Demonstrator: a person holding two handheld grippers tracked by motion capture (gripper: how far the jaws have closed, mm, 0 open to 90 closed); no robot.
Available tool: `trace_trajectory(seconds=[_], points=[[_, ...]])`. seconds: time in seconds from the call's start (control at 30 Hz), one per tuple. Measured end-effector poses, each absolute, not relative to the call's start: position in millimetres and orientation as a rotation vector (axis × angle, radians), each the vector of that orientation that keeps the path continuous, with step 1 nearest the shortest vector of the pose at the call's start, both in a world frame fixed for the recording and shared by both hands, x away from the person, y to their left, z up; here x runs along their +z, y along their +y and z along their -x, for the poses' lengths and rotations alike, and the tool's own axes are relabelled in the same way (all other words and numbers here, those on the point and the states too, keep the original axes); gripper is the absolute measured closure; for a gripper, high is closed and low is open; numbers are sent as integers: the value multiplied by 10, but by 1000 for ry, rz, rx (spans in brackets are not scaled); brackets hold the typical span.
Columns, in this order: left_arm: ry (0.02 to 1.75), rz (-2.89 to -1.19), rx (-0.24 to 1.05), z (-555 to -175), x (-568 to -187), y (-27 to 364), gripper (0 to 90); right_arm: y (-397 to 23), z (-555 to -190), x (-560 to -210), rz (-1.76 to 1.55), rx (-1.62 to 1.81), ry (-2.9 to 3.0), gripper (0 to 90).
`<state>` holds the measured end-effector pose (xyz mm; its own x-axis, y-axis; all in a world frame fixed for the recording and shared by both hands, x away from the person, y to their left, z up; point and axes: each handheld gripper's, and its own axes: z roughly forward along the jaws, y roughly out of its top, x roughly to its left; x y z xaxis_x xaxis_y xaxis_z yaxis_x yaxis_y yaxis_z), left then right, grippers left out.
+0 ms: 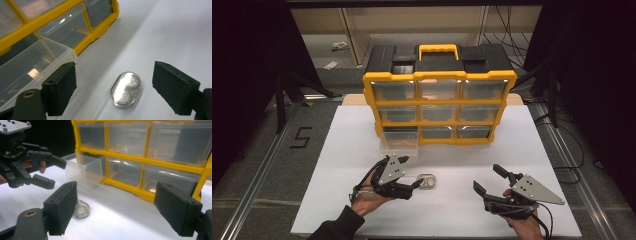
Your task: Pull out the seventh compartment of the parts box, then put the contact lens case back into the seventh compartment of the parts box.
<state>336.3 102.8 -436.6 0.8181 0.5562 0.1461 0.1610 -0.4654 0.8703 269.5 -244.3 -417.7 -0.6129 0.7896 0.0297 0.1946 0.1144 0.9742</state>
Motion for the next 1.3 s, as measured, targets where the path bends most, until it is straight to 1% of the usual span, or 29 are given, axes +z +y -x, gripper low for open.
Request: trace_trajectory(seconds=[0.3, 0.43, 0.73, 1.0, 1.3], points=[[477, -2102, 474, -3393, -4407, 837, 191, -2441, -2687, -4171, -950, 1523, 1889, 199], [463, -2130, 471, -3423, -4419, 805, 191, -2435, -2683, -4171, -945, 1523, 1891, 199], [437, -2192, 414, -3482, -4449, 713, 191, -2437, -2696, -4179, -952, 1525, 1892, 199], [417, -2274, 375, -3549, -4481, 639, 198, -2417, -2697, -4177, -944, 1517, 1901, 199], [407, -2397, 301, -3679, -4558, 537, 207, -2420, -2697, -4177, -944, 1520, 1898, 198]])
